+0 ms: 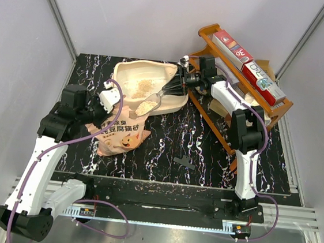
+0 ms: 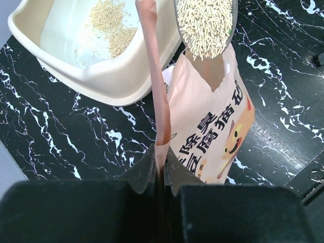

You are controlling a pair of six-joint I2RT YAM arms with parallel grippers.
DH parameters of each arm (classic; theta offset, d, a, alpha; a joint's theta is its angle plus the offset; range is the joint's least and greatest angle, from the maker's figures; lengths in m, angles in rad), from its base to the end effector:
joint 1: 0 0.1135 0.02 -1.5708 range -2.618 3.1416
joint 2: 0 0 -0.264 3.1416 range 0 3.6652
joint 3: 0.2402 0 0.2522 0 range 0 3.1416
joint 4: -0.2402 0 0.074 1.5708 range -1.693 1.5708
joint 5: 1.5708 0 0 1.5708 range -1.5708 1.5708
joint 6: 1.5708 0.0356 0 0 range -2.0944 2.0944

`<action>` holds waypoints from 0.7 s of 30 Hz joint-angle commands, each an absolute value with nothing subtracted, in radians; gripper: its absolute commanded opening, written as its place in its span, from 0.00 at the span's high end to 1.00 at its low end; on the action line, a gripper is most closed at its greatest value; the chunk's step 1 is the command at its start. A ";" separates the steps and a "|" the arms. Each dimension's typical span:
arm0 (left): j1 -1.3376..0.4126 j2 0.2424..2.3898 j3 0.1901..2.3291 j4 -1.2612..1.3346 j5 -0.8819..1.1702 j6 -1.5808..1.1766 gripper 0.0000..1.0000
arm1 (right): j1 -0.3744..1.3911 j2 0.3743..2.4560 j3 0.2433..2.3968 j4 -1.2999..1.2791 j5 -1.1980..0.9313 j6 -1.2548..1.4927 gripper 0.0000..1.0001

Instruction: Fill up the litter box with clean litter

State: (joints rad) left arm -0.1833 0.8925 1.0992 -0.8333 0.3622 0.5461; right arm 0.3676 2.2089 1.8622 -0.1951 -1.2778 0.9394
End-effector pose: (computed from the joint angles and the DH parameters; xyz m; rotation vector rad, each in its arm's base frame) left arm 0.1636 -0.0432 0.3651 0.9537 1.9349 -0.1890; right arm 0.4546 0.2116 0.2553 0.2650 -2.3634 -2.0468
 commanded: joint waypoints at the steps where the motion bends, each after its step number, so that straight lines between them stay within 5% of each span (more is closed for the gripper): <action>1: -0.173 0.880 1.187 -0.719 0.354 0.563 1.00 | 0.373 2.169 1.893 -0.164 -1.302 0.928 1.00; 21: -0.158 0.899 1.183 -0.758 0.334 0.598 1.00 | 0.356 2.220 1.993 -0.054 -1.296 1.084 1.00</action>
